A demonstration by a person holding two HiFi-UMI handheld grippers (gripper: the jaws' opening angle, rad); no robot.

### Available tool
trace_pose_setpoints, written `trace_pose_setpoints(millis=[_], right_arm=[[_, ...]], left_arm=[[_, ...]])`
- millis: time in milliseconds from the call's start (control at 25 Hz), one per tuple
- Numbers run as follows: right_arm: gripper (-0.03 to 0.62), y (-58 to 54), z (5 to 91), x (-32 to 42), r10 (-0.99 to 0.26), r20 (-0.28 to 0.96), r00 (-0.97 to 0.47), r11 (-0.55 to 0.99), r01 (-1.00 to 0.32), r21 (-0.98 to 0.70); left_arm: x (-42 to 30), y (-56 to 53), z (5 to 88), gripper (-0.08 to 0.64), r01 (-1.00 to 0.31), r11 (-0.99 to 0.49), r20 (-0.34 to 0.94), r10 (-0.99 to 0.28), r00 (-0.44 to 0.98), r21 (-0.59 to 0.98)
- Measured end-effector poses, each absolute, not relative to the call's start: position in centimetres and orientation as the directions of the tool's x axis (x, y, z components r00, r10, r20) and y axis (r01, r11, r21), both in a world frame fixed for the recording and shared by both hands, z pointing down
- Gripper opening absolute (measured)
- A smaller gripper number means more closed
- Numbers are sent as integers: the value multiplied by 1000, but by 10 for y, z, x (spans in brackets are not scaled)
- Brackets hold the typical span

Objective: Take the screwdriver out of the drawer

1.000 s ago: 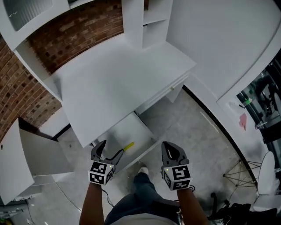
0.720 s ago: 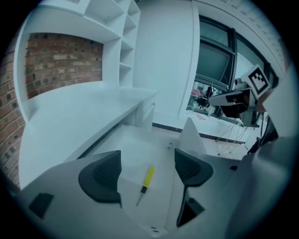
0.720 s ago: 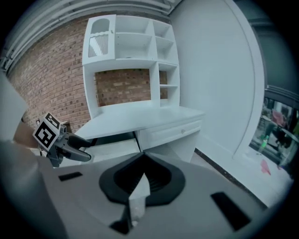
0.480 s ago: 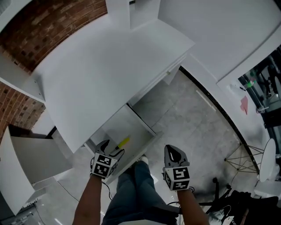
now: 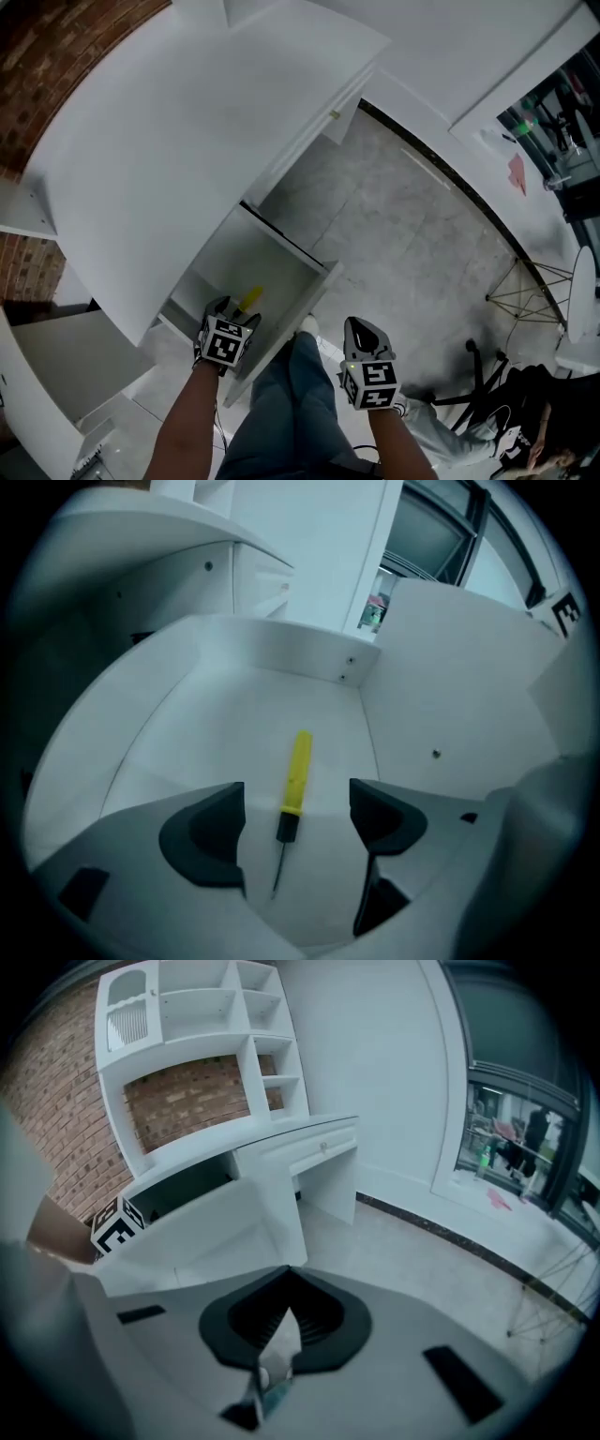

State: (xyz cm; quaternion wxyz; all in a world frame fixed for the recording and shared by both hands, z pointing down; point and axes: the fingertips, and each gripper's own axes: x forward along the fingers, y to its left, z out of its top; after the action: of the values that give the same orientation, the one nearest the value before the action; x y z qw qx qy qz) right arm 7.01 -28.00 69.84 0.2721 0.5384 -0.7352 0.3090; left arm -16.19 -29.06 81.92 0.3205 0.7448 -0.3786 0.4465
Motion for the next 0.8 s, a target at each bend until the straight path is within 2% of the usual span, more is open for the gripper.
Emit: trace_pose_setpoints(millis=[80, 200, 360, 400, 480, 800], right_arm=[[11, -275, 707, 72, -621, 737, -266, 209, -963, -171], [11, -272, 714, 75, -623, 739, -259, 195, -965, -173], [11, -270, 719, 77, -624, 739, -255, 195, -966, -169], [11, -271, 719, 77, -624, 738, -256, 198, -966, -168], [11, -273, 716, 77, -627, 735, -258, 207, -965, -162], [11, -285, 679, 77, -673, 696, -251, 219, -966, -137]], left_arm=[[-162, -293, 829, 357, -851, -512, 914, -280, 293, 116], [-167, -300, 834, 270, -859, -508, 920, -306, 245, 60], [-165, -298, 835, 237, -848, -529, 925, -300, 235, 44], [-163, -297, 836, 207, -839, -543, 928, -293, 232, 38], [-157, -295, 836, 90, -815, -579, 933, -283, 223, 19], [-149, -300, 809, 80, -821, -569, 925, -288, 248, 44]])
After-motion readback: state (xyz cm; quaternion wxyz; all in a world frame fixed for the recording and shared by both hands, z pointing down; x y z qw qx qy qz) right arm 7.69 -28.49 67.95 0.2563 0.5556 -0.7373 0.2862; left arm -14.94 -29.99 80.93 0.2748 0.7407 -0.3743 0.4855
